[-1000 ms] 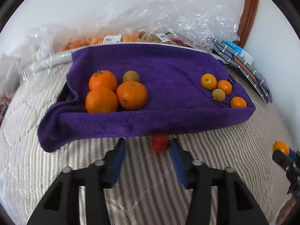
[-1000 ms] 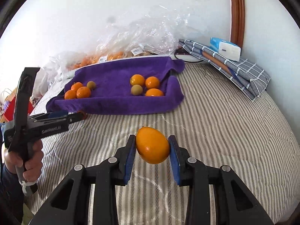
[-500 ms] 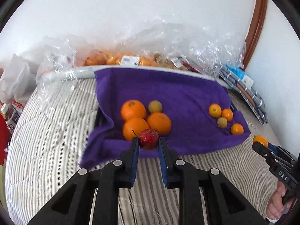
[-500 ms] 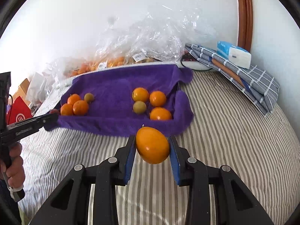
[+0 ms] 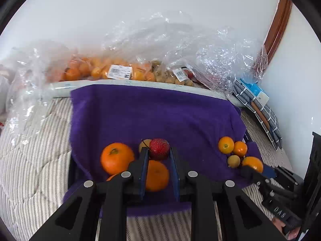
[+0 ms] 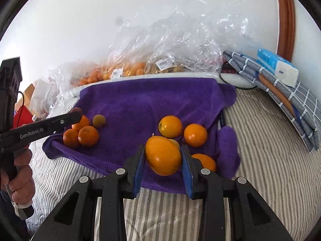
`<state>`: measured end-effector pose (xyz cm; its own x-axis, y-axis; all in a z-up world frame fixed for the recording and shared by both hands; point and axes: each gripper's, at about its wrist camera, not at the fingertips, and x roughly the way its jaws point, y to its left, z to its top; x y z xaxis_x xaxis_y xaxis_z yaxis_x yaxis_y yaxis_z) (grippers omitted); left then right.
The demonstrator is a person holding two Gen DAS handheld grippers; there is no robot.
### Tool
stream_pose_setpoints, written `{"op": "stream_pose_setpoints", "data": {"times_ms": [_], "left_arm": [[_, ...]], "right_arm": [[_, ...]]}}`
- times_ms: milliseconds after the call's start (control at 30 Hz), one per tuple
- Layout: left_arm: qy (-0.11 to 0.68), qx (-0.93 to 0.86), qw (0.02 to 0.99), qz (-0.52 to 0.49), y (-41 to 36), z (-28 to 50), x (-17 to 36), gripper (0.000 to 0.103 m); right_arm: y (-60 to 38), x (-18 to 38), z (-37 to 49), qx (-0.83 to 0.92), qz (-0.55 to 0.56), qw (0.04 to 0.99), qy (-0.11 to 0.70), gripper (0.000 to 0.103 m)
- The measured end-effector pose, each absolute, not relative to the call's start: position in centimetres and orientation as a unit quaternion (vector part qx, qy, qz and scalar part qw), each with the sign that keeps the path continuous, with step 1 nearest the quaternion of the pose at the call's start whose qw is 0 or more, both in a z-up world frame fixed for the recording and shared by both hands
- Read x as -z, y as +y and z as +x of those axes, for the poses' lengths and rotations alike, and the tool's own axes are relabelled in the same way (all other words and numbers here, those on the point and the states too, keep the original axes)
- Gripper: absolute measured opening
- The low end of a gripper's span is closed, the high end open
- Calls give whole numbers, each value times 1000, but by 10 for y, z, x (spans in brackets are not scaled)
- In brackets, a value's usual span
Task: Organize fruits
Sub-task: 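Carry both fruits onto the purple towel and open both tools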
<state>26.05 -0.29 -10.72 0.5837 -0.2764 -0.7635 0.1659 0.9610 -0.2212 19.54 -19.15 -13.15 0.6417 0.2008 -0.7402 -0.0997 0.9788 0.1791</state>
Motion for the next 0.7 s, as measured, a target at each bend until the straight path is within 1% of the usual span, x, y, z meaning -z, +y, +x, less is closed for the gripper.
{"op": "stream_pose_setpoints", "data": {"times_ms": [433,700], "left_arm": [[455,161,874,-55,-29,272,126,20],[468,162,868,-37,-37,269,136,20]], "right_arm": [[-180,147,206,-98,41,898,426,35],[-184,150,205,-95,48,898,426,35]]}}
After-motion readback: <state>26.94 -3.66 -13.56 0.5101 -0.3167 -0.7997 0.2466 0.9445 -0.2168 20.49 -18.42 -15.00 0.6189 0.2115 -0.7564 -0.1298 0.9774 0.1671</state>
